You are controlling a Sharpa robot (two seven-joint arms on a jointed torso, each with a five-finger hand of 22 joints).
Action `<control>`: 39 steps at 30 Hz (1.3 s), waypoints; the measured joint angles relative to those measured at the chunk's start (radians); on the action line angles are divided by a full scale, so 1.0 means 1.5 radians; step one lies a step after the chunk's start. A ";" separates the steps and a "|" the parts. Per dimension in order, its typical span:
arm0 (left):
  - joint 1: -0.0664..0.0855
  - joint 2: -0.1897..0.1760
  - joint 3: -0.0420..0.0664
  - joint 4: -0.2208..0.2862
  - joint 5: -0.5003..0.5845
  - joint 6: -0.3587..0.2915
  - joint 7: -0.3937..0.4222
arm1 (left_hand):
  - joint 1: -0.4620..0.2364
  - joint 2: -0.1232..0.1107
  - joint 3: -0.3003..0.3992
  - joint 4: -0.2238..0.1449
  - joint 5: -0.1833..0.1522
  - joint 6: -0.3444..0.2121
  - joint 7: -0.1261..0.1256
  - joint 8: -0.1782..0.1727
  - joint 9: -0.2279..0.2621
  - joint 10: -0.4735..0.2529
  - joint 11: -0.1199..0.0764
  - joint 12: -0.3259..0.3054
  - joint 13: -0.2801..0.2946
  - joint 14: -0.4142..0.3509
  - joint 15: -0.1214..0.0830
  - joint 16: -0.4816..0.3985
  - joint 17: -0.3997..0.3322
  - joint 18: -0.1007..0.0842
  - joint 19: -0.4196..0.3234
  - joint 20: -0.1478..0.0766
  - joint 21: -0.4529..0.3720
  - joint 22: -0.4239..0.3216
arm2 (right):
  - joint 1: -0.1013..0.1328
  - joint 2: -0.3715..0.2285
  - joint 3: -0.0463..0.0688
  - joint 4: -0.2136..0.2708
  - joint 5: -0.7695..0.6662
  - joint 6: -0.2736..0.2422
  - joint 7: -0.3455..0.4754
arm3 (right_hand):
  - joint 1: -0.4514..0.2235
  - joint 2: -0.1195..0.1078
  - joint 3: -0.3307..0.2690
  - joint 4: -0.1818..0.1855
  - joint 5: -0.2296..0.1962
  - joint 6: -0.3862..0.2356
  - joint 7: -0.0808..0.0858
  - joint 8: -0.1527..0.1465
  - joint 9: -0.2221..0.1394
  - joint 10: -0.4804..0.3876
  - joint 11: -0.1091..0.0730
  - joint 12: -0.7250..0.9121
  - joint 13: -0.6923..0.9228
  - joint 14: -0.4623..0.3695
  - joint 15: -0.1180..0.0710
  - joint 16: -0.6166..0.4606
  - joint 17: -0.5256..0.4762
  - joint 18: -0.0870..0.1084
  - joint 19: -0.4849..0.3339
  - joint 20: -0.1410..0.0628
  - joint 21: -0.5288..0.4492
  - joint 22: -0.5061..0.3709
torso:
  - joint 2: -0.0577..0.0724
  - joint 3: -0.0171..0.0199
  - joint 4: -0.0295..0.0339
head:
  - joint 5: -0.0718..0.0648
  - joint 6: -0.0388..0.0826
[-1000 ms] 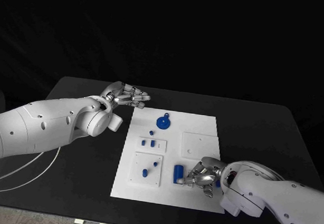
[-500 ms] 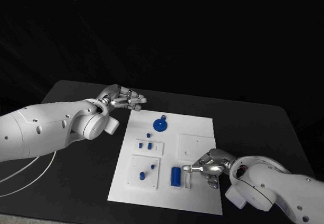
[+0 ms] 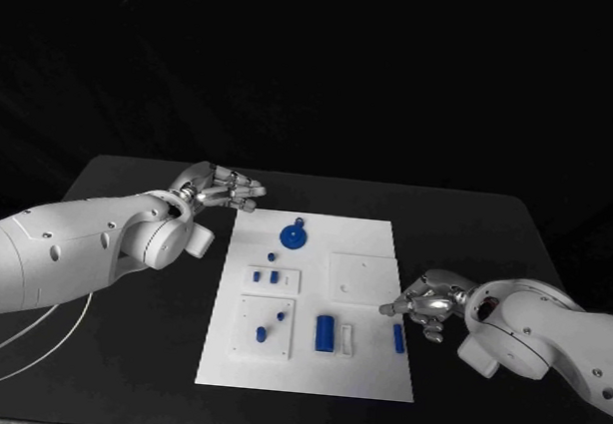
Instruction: Assemble the parts on the task board
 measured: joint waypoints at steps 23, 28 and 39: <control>0.000 -0.004 -0.003 0.007 0.000 0.001 0.000 | 0.000 0.000 0.000 0.000 0.000 0.000 0.000 0.000 0.000 0.000 0.000 0.000 0.000 0.000 0.000 0.000 0.001 0.000 0.000 0.000 0.000 -0.005 | -0.021 -0.032 0.002 0.014 -0.178 0.101 -0.100 | -0.010 -0.065 0.048 0.143 -0.069 0.000 0.000 0.000 0.025 0.002 -0.002 0.003 0.005 0.000 0.000 0.010 0.005 0.000 0.000 0.000 0.008 0.000 | -0.001 -0.0012 -0.0005 | -0.032 -0.004; 0.000 -0.005 -0.004 0.007 0.000 0.002 0.000 | 0.000 0.000 -0.002 0.002 0.000 0.000 0.000 0.000 0.000 0.000 0.000 0.000 0.000 0.000 0.000 0.000 0.001 0.000 0.000 0.000 0.003 -0.007 | -0.033 -0.016 0.001 0.016 -0.195 0.088 -0.106 | -0.009 -0.072 0.048 0.165 -0.078 0.000 0.000 0.000 0.025 0.002 -0.002 0.003 0.004 0.000 0.000 0.010 0.005 0.000 0.000 0.000 0.008 0.000 | 0.000 -0.0012 -0.0004 | -0.032 -0.004; 0.000 -0.007 -0.004 0.008 0.000 0.003 0.000 | -0.001 0.001 -0.002 0.002 0.000 0.000 0.000 0.000 0.000 0.000 0.000 0.000 0.000 0.000 0.000 0.000 0.001 0.000 0.000 0.000 0.003 -0.008 | -0.047 0.008 0.000 0.011 -0.212 0.054 -0.114 | -0.005 -0.090 0.047 0.209 -0.113 0.000 0.000 0.000 0.024 0.002 -0.002 0.003 0.004 0.000 0.000 0.010 0.004 0.000 0.000 0.000 0.008 0.000 | 0.000 -0.0012 -0.0001 | -0.028 -0.008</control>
